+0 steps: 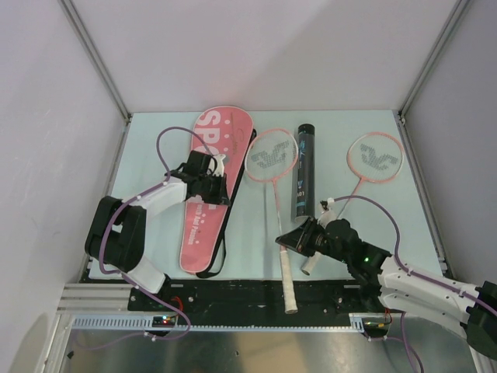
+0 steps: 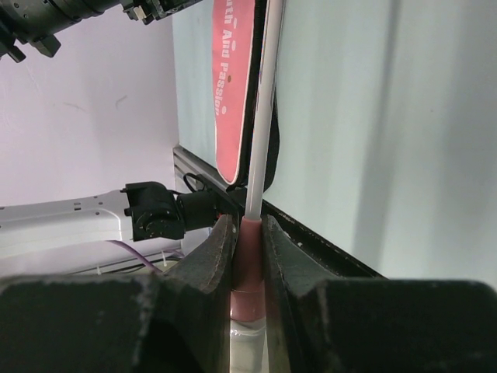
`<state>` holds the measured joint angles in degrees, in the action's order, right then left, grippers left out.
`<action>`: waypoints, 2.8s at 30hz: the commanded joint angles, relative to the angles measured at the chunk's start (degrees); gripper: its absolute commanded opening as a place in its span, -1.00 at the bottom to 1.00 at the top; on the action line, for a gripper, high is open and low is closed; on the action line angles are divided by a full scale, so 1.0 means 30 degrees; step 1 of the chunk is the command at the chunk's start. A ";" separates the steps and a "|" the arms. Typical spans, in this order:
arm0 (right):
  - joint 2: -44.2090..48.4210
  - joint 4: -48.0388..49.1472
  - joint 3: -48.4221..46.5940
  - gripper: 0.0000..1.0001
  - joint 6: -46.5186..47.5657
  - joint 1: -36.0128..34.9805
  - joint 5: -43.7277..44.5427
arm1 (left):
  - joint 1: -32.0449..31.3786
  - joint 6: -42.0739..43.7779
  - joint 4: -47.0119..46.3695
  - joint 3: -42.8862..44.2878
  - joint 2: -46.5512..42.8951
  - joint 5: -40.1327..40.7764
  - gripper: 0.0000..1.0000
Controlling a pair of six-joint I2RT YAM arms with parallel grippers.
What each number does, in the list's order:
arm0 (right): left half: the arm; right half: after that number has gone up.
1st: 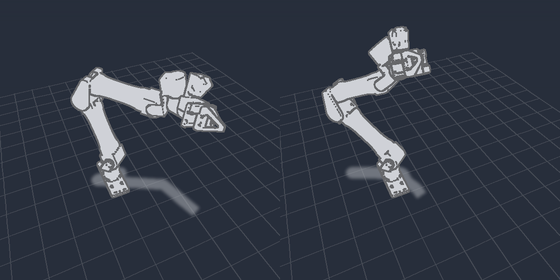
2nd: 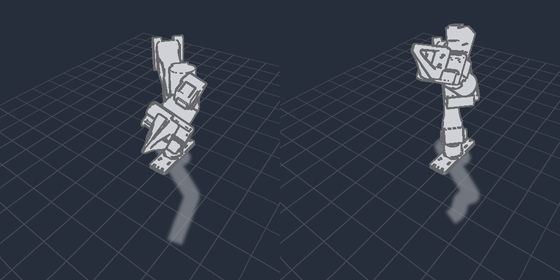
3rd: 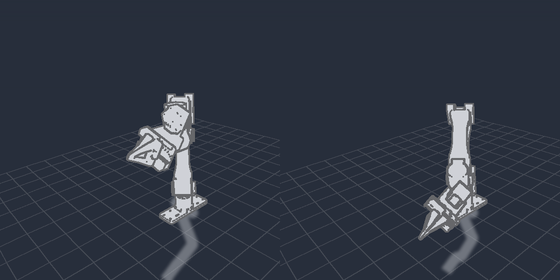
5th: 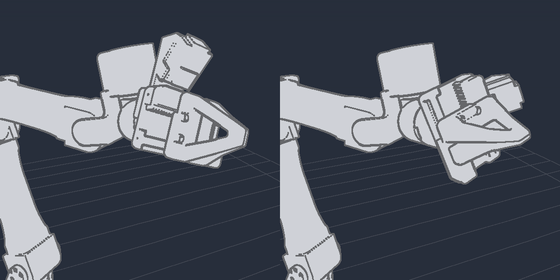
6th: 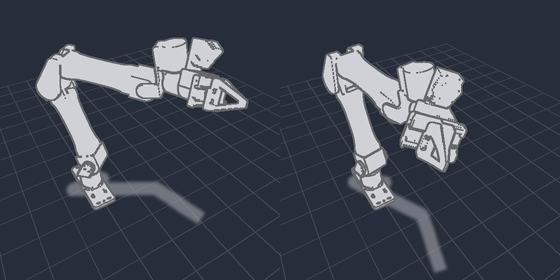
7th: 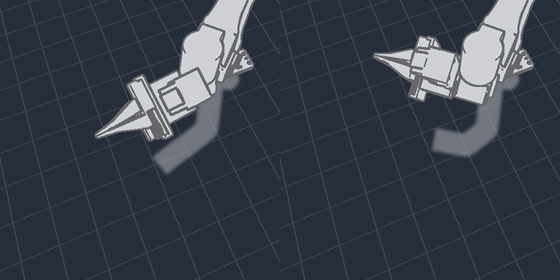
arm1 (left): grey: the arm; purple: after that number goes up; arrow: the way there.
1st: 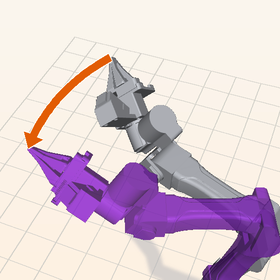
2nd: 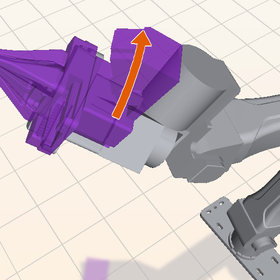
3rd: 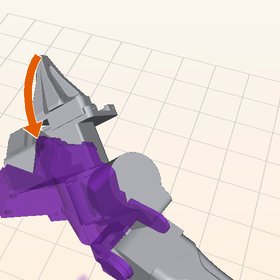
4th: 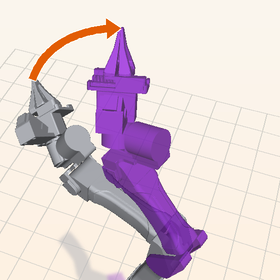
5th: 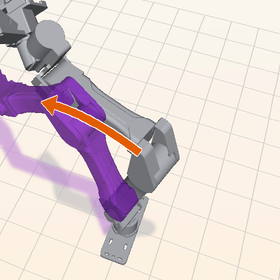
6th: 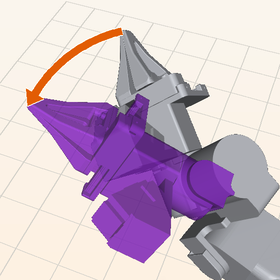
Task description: Pack up the badminton gear
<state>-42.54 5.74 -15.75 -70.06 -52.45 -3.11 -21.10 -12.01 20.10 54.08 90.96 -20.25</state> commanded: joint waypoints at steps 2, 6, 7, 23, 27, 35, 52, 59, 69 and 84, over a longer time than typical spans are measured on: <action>-0.0312 0.2582 -0.0097 -1.00 0.0257 -0.0066 -0.0439 | -0.0201 0.0174 -0.0521 -0.0035 -0.0313 -0.0386 -0.87; -0.0695 0.2913 -0.0060 -1.00 0.0317 -0.0131 -0.0643 | -0.0202 0.0166 -0.0543 0.0063 -0.0225 -0.0460 -0.99; -0.0801 0.2947 -0.0057 -1.00 0.0322 -0.0128 -0.0652 | -0.0202 0.0166 -0.0530 0.0099 -0.0214 -0.0429 -0.99; -0.4532 0.7502 0.0415 -1.00 0.0343 -0.1150 -0.3349 | -0.1498 0.0937 -0.0126 0.0444 0.0278 0.4014 -0.29; -0.4705 0.7452 0.0371 -1.00 0.0344 -0.1845 -0.3176 | -0.1973 0.1206 0.0208 0.0842 0.0852 0.5345 -0.24; -0.3928 0.6375 0.0284 -1.00 0.0728 -0.1988 -0.2724 | -0.2509 0.1659 0.0799 0.1464 0.1528 0.7321 -0.23; -0.3863 0.6143 0.0318 -1.00 0.0921 -0.1897 -0.2726 | -0.2916 0.2196 0.1404 0.1928 0.2416 0.8158 -0.75; -0.4091 0.5907 0.0217 -1.00 0.0824 -0.1965 -0.3556 | -0.3129 0.1800 0.1680 0.1998 0.0957 0.8597 -1.00; -0.4696 0.4668 -0.0794 -1.00 0.1496 -0.2209 -0.4440 | -0.3367 0.1347 0.1704 0.1416 -0.1769 0.8821 -1.00; -0.8688 0.8237 -0.3343 -1.00 0.2030 -0.1802 -0.5040 | -0.3908 -0.0786 0.1427 0.1072 -0.3213 0.5280 -1.00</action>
<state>-65.98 22.20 -20.86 -66.00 -58.37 -18.65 -31.40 -10.22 26.26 57.87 85.14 1.41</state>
